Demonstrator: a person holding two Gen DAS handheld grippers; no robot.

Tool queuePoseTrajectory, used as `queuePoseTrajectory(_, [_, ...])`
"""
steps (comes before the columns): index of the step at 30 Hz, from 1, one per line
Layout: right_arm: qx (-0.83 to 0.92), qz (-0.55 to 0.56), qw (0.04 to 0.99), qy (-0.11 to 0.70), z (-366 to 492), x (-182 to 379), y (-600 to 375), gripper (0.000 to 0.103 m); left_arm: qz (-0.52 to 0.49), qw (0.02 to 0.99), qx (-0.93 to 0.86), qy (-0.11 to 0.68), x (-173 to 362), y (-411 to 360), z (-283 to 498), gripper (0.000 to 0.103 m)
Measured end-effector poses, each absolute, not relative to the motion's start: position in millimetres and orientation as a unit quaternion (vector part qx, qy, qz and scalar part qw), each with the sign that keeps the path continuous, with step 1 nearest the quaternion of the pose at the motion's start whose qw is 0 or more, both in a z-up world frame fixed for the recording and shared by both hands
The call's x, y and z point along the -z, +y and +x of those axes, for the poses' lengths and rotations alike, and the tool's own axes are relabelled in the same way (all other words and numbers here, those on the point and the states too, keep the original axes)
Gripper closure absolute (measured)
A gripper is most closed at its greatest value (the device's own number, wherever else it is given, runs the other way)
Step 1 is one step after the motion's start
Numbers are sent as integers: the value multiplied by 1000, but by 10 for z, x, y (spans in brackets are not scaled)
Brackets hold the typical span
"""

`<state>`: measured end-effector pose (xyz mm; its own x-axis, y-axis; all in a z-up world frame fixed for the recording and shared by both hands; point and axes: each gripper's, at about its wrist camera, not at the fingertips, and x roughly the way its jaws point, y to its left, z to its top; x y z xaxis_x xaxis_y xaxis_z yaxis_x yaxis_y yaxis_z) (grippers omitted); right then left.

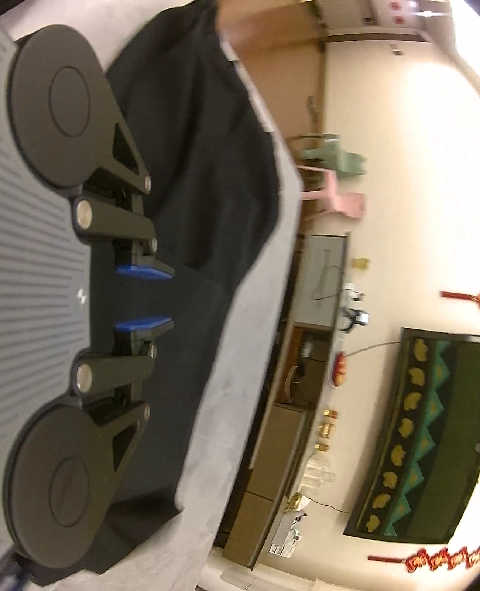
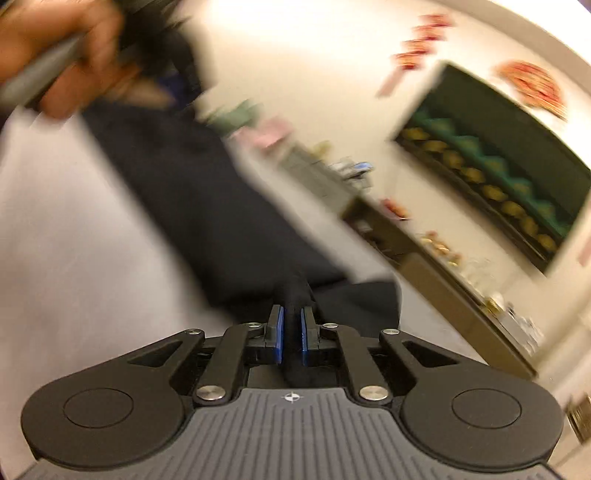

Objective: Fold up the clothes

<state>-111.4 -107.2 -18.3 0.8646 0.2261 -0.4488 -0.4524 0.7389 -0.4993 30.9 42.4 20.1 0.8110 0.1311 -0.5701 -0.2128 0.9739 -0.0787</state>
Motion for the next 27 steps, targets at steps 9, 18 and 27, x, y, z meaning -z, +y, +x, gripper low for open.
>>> queuePoseTrajectory(9, [-216, -74, 932, 283, -748, -7, -1520, 22, -80, 938, -80, 327, 31, 642, 426, 77])
queuePoseTrajectory(18, [-109, 175, 909, 363, -27, 204, -2023, 48, -81, 937, -59, 335, 233, 764, 500, 75])
queuePoseTrajectory(27, [-75, 34, 937, 338, 377, -112, -1806, 103, -90, 939, -30, 331, 214, 873, 480, 75])
